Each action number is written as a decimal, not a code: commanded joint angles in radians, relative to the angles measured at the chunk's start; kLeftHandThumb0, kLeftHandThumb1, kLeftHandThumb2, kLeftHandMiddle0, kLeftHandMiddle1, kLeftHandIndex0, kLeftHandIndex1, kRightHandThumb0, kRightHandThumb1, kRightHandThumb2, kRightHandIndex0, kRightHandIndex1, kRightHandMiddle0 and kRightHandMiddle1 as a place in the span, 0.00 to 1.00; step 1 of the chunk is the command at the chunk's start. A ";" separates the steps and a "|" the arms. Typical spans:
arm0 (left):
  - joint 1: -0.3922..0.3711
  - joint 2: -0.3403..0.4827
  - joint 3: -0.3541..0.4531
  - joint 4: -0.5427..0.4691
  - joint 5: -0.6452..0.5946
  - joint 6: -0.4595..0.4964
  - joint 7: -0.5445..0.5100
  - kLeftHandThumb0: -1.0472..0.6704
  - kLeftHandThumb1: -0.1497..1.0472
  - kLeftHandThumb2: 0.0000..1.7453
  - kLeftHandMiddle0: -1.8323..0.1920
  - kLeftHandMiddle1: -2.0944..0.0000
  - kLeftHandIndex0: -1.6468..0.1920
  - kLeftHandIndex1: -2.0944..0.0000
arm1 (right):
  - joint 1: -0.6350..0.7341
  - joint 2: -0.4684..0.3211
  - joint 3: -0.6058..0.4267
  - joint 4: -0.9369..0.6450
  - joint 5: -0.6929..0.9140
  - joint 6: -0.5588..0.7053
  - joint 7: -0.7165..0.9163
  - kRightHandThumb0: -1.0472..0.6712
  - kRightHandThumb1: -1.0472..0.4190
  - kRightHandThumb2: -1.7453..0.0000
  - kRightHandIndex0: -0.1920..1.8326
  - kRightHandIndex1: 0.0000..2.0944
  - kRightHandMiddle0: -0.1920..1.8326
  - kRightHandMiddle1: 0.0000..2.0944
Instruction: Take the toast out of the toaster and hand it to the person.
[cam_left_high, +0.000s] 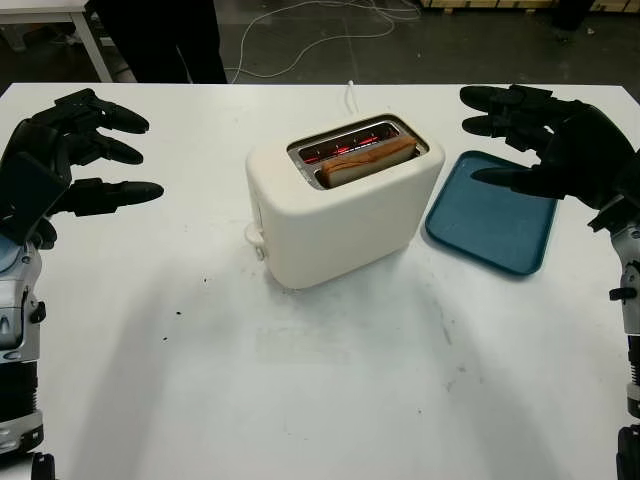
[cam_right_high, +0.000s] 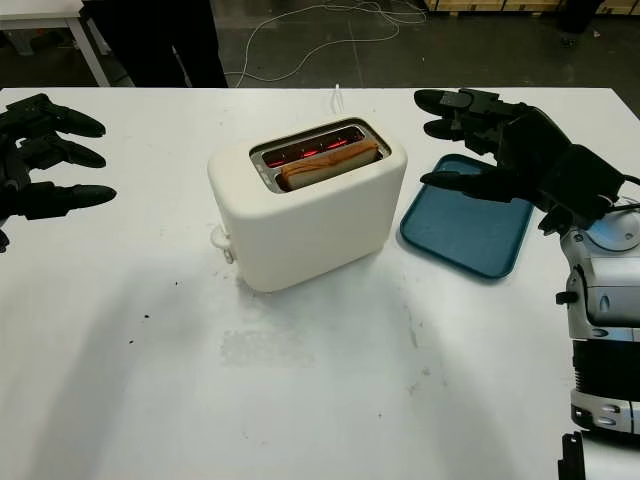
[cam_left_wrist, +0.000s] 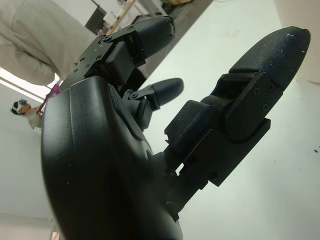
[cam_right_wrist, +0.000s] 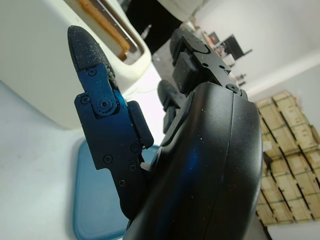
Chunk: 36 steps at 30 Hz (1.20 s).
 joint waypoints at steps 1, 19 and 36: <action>0.009 -0.003 0.004 -0.010 -0.001 -0.008 0.007 0.00 0.54 0.00 0.66 0.44 0.63 0.50 | -0.004 0.005 -0.001 0.001 -0.003 -0.010 -0.007 0.21 0.17 1.00 0.16 0.31 0.31 0.00; 0.014 -0.008 0.009 -0.011 -0.015 -0.010 0.004 0.00 0.55 0.00 0.67 0.44 0.63 0.50 | -0.002 0.005 0.001 0.002 -0.007 -0.020 -0.004 0.21 0.17 1.00 0.16 0.31 0.31 0.00; 0.000 0.002 0.003 -0.004 -0.016 -0.002 -0.003 0.00 0.54 0.00 0.66 0.44 0.63 0.50 | -0.005 0.009 -0.001 -0.004 0.003 -0.004 -0.004 0.21 0.17 1.00 0.15 0.31 0.31 0.00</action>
